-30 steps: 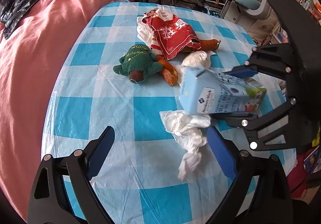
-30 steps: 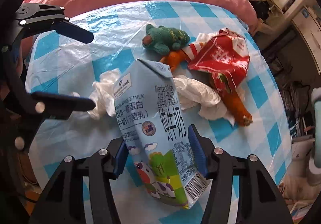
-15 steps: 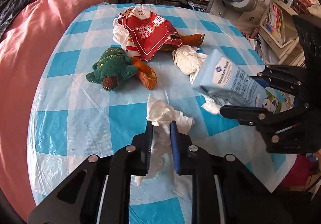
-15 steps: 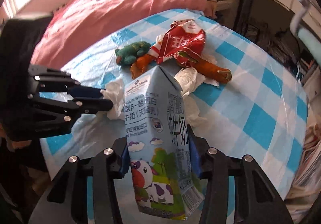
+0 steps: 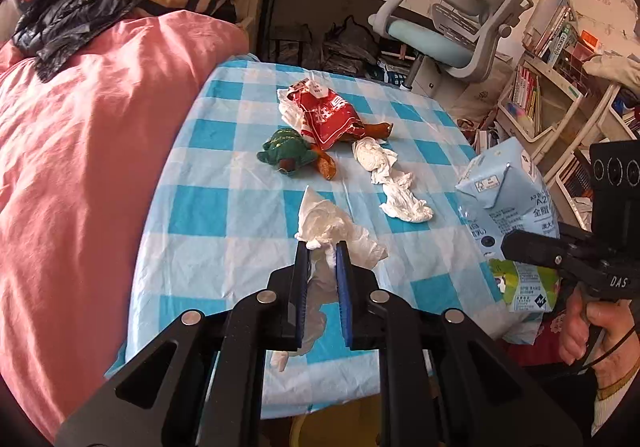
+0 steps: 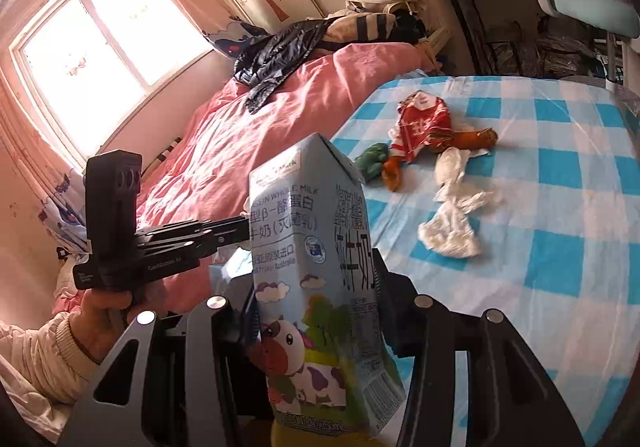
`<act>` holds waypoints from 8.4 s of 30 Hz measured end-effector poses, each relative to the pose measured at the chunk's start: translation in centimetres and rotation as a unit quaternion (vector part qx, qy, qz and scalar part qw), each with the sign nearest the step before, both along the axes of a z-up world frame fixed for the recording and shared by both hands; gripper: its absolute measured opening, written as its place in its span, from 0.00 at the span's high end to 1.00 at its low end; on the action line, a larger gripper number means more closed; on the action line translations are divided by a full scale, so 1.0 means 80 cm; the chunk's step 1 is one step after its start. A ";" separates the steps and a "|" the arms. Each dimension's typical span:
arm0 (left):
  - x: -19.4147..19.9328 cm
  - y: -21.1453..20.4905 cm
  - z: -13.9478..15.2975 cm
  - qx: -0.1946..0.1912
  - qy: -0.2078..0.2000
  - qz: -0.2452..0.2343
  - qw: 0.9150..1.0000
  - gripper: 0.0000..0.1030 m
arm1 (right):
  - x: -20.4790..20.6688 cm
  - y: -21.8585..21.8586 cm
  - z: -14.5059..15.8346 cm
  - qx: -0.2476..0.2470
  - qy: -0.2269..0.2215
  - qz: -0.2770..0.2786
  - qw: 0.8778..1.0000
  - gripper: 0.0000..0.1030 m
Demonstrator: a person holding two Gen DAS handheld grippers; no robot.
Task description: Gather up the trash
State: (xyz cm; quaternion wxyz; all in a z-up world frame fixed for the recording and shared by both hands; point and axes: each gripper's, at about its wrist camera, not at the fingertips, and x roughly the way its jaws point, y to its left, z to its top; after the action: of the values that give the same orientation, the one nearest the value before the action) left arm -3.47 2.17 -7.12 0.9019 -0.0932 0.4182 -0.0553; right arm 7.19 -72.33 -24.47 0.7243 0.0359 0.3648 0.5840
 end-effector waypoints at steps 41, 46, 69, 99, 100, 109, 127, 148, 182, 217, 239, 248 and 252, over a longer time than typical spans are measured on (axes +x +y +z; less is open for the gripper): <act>-0.195 -0.045 -0.069 0.042 0.045 0.007 0.998 0.45 | -0.187 -0.041 -0.117 -0.108 0.012 -0.055 0.993 0.34; -0.200 -0.037 -0.063 0.040 0.036 0.023 0.998 0.38 | -0.189 -0.045 -0.106 -0.087 -0.006 -0.073 0.993 0.29; -0.255 0.000 0.000 -0.004 -0.053 0.072 0.996 0.29 | -0.235 -0.057 0.015 0.011 -0.122 -0.115 0.986 0.12; -0.023 0.013 0.020 0.103 -0.078 0.131 0.983 0.16 | -0.012 -0.013 -0.018 -0.126 -0.153 -0.230 0.953 0.07; -0.012 0.013 0.018 0.106 -0.075 0.129 0.983 0.16 | -0.007 -0.006 -0.019 -0.132 -0.155 -0.224 0.953 0.07; 0.064 0.021 0.005 0.097 -0.051 0.127 0.986 0.16 | 0.035 0.044 -0.030 -0.152 -0.144 -0.198 0.958 0.07; 0.154 0.009 -0.028 0.105 -0.019 0.106 0.989 0.16 | 0.092 0.075 -0.062 -0.185 -0.107 -0.183 0.959 0.14; 0.195 0.018 -0.054 0.093 0.010 0.099 0.991 0.16 | 0.101 0.084 -0.073 -0.222 -0.114 -0.160 0.955 0.56; 0.084 0.012 -0.026 0.012 0.010 0.049 0.999 0.77 | 0.086 0.082 -0.074 -0.202 -0.099 -0.134 0.965 0.91; -0.192 -0.038 -0.118 0.019 0.175 -0.027 0.984 0.60 | -0.139 0.021 -0.108 -0.232 -0.058 0.066 0.969 0.40; -0.037 0.019 0.017 0.095 -0.030 0.103 0.990 0.14 | 0.106 0.040 -0.051 -0.222 -0.143 -0.257 0.930 0.08; 0.007 0.045 0.022 0.060 -0.018 0.121 0.991 0.13 | 0.174 0.073 -0.078 -0.245 -0.091 -0.254 0.931 0.07; 0.005 0.051 0.021 0.037 -0.011 0.123 0.992 0.11 | 0.185 0.079 -0.077 -0.249 -0.094 -0.256 0.929 0.07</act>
State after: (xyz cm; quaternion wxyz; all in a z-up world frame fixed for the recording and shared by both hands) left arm -3.05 6.27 -5.43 0.9093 -0.1093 0.3954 0.0704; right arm 22.02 -66.05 -30.63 0.8657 -0.1087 0.4070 0.2702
